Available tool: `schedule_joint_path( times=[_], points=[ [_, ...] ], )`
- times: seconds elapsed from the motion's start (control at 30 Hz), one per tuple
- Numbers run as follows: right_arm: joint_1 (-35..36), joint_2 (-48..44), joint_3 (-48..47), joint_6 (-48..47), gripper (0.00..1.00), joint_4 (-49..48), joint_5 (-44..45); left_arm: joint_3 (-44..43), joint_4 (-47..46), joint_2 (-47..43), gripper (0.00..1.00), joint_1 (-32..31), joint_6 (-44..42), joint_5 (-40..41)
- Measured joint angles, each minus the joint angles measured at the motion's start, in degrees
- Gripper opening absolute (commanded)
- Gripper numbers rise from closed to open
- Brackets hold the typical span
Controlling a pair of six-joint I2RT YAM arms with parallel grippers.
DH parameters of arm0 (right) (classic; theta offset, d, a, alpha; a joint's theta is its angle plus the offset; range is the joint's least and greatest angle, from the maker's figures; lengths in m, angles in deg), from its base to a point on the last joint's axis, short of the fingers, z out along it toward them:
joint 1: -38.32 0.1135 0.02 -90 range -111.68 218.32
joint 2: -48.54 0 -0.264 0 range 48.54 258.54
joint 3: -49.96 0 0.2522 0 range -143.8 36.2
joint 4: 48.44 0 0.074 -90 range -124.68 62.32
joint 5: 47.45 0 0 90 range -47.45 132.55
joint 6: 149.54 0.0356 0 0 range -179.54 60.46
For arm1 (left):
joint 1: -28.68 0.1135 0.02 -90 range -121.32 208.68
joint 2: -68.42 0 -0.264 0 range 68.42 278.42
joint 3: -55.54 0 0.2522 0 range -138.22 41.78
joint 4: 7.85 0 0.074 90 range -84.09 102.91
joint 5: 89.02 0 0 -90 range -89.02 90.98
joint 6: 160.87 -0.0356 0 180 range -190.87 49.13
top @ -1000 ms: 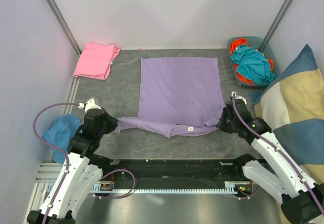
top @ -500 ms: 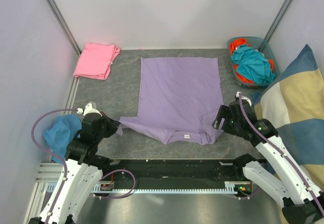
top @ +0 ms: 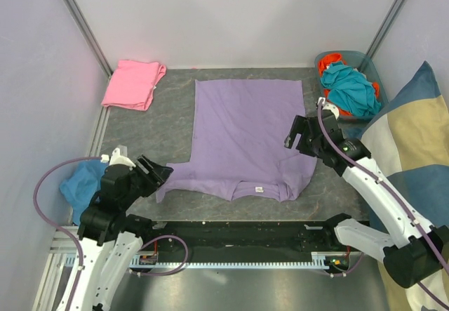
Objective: Fold and stack the t-shirts
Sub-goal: Flatten out the tshirt
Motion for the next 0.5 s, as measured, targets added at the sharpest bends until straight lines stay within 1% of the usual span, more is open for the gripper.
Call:
schedule_joint_path(
  times=[0.17,0.27,0.37,0.43,0.5],
  points=[
    [0.85,2.67,-1.03,-0.24,0.90,-3.78,0.55,-6.60,4.76,-2.67,0.84,0.00,0.63,-0.79],
    [3.61,4.48,-1.03,-0.22,0.90,-5.20,1.03,-11.45,5.68,-2.36,0.89,0.00,0.26,1.07],
    [8.52,6.56,-1.03,0.09,0.90,-6.78,1.44,-15.15,3.15,0.52,0.91,-0.02,-1.55,4.39],
    [12.87,8.07,-1.03,0.90,0.90,-8.11,2.27,-16.00,-0.04,4.90,0.92,0.00,-2.89,5.75],
    [19.26,10.51,-1.55,2.03,0.91,-8.96,4.09,-16.09,-4.04,10.62,0.92,0.00,-4.02,6.54]
  ],
)
